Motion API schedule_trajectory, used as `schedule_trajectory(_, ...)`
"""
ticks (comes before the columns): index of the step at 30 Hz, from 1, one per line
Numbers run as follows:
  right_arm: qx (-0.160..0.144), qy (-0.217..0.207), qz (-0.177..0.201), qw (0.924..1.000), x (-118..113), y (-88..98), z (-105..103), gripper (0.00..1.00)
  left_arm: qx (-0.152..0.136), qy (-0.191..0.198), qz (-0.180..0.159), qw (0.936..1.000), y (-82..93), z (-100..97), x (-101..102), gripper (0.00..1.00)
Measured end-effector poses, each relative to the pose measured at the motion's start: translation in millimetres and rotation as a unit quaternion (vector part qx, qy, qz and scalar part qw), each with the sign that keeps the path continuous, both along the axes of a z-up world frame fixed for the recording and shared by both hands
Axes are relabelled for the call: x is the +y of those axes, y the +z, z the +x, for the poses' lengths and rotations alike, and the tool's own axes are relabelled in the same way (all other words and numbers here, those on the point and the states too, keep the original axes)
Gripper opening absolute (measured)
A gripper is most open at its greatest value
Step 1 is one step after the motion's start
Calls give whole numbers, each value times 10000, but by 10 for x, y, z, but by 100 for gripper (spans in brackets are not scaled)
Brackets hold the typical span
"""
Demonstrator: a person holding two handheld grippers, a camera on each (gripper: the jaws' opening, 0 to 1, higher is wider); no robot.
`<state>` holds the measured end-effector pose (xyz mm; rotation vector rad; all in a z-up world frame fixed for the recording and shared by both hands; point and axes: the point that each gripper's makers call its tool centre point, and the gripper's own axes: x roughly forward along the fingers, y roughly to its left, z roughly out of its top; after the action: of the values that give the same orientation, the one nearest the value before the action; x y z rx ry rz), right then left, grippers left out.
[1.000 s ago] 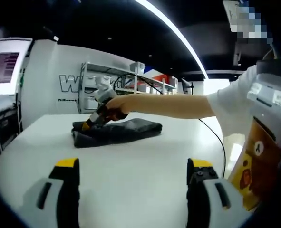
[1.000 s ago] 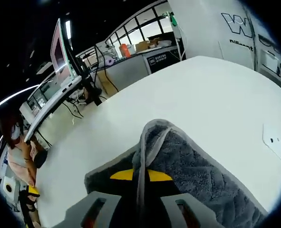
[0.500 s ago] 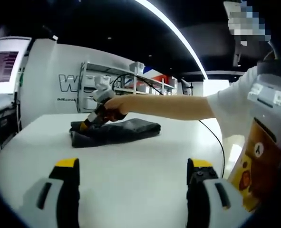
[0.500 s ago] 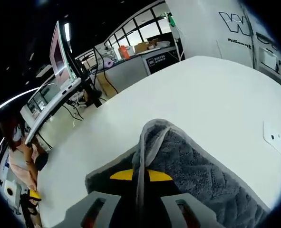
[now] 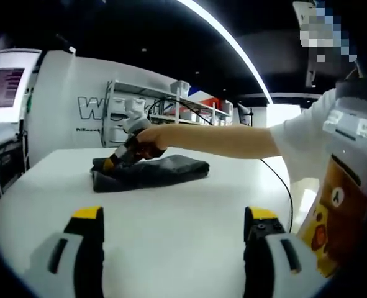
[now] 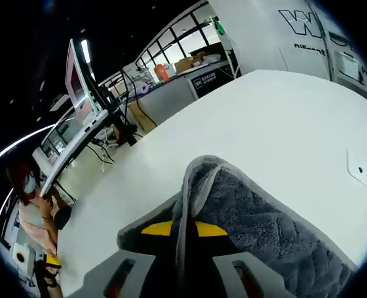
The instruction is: Fold the towel on the table until its edges align and the towel forms a compact rectangular stack.
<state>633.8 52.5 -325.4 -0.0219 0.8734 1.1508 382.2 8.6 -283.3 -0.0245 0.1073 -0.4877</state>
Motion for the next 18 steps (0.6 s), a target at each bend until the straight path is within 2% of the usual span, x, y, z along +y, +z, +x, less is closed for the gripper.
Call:
schedule_trajectory(9, 134, 94, 215, 9996, 36, 99, -64, 22, -31, 34, 23, 10000, 40, -20, -9, 98)
schedule_trajectory(18, 27, 216, 411, 9989, 72, 277, -150, 34, -36, 32, 42, 10000, 55, -33, -30, 98)
